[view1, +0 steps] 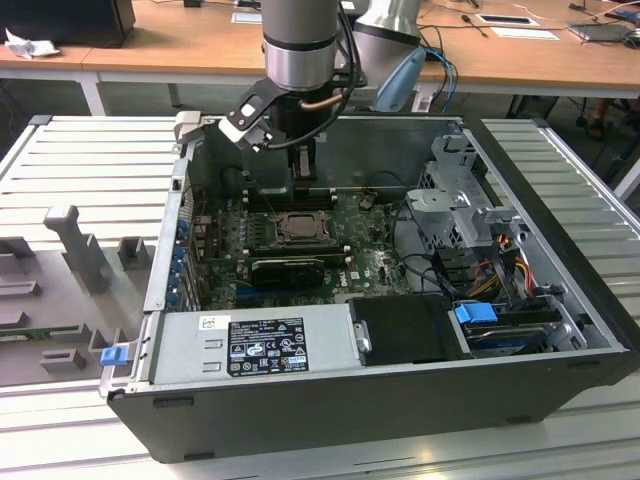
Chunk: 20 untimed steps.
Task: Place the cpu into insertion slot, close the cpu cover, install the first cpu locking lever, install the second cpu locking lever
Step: 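Install the first cpu locking lever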
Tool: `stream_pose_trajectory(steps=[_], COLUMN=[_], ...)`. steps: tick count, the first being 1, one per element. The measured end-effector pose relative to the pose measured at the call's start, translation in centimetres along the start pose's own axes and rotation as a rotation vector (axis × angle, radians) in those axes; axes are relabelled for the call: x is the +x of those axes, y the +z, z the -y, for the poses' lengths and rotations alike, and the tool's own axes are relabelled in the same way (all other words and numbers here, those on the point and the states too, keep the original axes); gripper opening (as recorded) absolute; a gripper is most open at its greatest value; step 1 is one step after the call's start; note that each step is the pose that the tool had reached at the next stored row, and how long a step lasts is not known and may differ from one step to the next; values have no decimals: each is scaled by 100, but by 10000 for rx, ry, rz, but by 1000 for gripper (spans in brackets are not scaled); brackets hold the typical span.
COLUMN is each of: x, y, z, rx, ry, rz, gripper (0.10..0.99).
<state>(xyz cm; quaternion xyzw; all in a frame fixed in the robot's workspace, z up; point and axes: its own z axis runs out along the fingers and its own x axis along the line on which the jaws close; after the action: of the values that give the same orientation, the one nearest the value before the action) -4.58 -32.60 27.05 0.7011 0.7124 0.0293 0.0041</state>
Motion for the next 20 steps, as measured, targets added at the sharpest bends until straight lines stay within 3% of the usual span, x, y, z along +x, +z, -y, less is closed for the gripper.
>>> stream_pose_trajectory(steps=[2,5,9,12,20], x=[2,3,3,3,3], y=[-61,-89,-84,-82,-82], z=[-3,-5,-4,-4,-4], rx=[0,-2,32,66,110], ry=[0,-2,-891,-1852,-3094], rz=[0,-14,-56,-102,-161], gripper=[106,106,106,106,106])
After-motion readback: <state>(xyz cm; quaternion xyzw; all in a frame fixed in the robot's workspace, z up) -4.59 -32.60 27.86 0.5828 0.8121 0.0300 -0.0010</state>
